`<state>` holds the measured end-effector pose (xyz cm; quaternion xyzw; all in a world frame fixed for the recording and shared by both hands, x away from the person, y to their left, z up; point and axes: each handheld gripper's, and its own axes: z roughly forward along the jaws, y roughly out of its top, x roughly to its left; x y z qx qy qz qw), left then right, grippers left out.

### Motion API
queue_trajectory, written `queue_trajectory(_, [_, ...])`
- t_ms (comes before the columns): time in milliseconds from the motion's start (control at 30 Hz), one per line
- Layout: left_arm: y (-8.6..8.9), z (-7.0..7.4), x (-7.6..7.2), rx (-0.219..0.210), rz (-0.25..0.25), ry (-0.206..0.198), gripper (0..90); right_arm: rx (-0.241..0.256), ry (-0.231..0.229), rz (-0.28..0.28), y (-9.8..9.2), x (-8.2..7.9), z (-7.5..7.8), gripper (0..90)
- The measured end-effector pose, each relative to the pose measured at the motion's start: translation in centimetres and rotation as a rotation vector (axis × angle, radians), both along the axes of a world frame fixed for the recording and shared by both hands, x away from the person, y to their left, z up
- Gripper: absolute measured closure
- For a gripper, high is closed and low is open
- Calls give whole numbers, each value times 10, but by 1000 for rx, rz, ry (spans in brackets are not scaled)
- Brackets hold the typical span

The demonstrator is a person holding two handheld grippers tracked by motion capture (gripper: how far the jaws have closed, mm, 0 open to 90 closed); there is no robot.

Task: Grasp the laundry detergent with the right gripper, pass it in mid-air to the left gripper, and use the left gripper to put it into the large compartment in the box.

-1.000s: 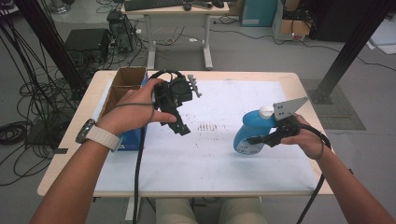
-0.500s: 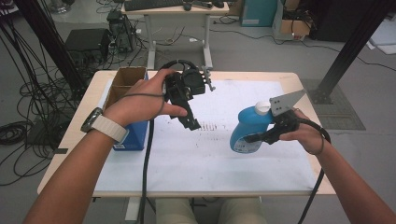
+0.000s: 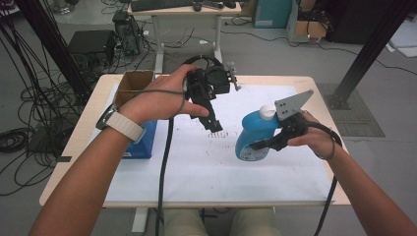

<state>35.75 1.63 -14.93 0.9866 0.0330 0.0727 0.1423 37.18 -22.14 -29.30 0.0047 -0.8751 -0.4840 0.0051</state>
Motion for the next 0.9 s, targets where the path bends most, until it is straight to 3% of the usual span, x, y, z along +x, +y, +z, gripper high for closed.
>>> queue_trajectory(400, [-9,2,-6,9,-37,2,82,-19,-15,27,21,2,8,435])
queue_trajectory(900, [-16,2,-8,16,-44,6,78,-41,-9,39,35,2,9,434])
